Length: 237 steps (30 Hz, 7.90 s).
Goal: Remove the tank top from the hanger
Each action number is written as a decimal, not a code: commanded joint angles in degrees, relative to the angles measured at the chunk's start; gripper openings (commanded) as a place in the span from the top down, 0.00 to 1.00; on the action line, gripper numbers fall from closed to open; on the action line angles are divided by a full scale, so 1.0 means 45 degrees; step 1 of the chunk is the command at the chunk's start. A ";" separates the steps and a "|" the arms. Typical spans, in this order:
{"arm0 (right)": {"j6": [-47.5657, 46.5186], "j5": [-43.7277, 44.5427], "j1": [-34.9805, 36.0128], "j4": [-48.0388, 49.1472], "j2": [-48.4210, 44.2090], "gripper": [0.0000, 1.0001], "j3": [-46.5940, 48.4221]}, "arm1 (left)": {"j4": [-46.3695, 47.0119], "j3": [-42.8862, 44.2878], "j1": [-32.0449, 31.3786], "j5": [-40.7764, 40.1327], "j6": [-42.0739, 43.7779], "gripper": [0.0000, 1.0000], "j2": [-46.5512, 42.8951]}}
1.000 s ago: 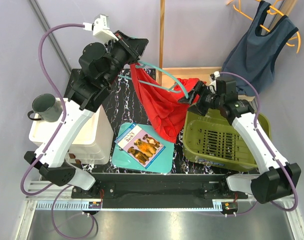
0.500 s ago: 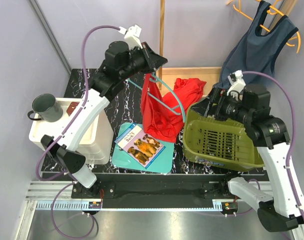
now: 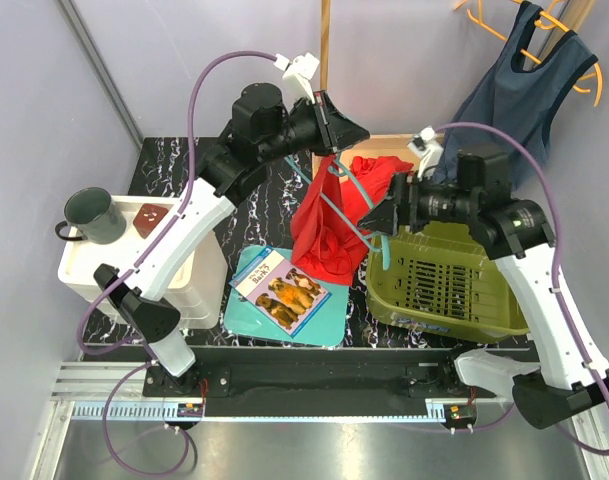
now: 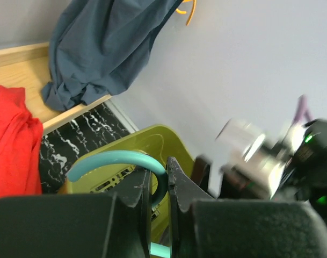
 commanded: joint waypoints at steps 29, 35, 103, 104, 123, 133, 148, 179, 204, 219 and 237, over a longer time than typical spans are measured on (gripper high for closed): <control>0.1580 0.2632 0.1080 0.2029 -0.2547 1.00 -0.2039 | -0.0182 -0.3288 0.0244 0.0522 0.3006 0.44 -0.3591; 0.1697 0.2203 0.1080 0.2009 -0.2645 1.00 -0.2000 | -0.1274 -0.3838 -0.0010 0.0057 0.4900 0.26 -0.3670; -0.2718 1.3060 0.1099 -0.0745 0.8290 1.00 1.2273 | -0.1413 -0.4832 0.2686 -0.0727 0.3045 1.00 -0.3629; -0.2620 1.2945 0.1080 -0.0667 0.8737 1.00 1.2838 | -0.1433 -0.4950 0.2647 -0.0727 0.3124 1.00 -0.3746; 0.0270 0.7086 0.0709 0.0856 1.2471 1.00 1.6398 | -0.1452 -0.6982 0.2119 -0.0707 0.3144 1.00 -0.5934; 0.1910 0.5543 0.0338 0.1052 1.2940 1.00 1.6184 | -0.1491 -0.6963 0.2119 -0.0336 0.3203 1.00 -0.6364; 0.2830 0.4916 0.0240 0.0740 1.1576 0.57 1.3998 | -0.1765 -0.5812 0.2119 -0.0160 0.3105 1.00 -0.5603; -0.1017 0.3823 0.1625 0.6536 -0.1590 0.00 -0.3774 | 0.1848 -0.1362 0.1963 0.3217 -0.3728 1.00 -0.2812; -0.1721 1.1009 0.3169 1.2810 0.0754 0.05 -0.5692 | 0.4270 0.0245 0.1572 0.4351 -0.6251 1.00 -0.2750; -0.3576 1.3412 0.3150 1.0312 -0.1276 1.00 -0.1710 | 0.2142 -0.3970 0.1591 0.3707 -0.3789 1.00 -0.5894; -0.3108 1.5246 0.3131 0.3555 -0.4109 1.00 0.2668 | 0.2180 -0.2120 -0.1787 0.3785 -0.3223 1.00 -0.1307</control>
